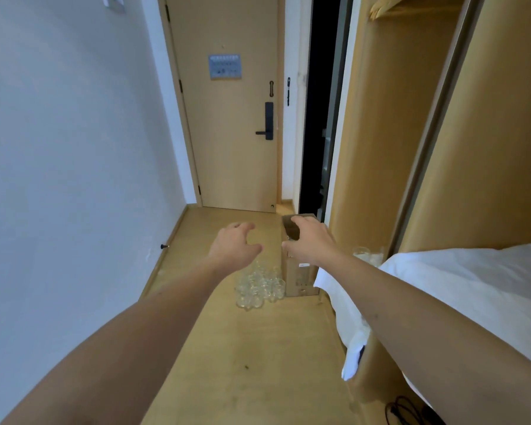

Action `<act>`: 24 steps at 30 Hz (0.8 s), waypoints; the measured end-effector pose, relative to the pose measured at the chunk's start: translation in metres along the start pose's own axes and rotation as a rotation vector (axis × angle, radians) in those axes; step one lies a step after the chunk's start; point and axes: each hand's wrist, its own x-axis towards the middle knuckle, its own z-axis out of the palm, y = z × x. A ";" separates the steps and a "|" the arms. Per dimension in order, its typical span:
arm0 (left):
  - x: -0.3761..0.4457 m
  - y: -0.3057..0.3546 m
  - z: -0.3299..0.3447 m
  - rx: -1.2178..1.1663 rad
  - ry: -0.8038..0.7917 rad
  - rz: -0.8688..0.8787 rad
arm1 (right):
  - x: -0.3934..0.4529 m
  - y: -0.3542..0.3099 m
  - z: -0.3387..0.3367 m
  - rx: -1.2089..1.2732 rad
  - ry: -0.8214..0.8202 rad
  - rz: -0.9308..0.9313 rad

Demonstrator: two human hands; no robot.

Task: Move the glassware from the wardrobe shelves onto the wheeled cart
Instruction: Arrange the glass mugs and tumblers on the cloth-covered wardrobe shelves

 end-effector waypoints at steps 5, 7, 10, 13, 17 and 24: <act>0.072 0.022 0.016 0.018 -0.008 0.031 | 0.069 0.036 -0.022 0.022 -0.021 0.032; 0.096 0.028 0.020 0.000 0.002 0.026 | 0.092 0.046 -0.025 0.013 -0.020 0.037; 0.127 0.032 0.029 -0.032 -0.009 0.023 | 0.120 0.056 -0.021 0.011 -0.021 0.046; 0.155 0.029 0.039 -0.046 -0.015 0.015 | 0.147 0.065 -0.012 -0.009 -0.040 0.057; 0.196 0.017 0.051 -0.048 -0.039 0.029 | 0.185 0.075 0.000 0.011 -0.042 0.085; 0.301 -0.015 0.059 -0.049 -0.069 0.114 | 0.276 0.076 0.024 0.021 0.013 0.141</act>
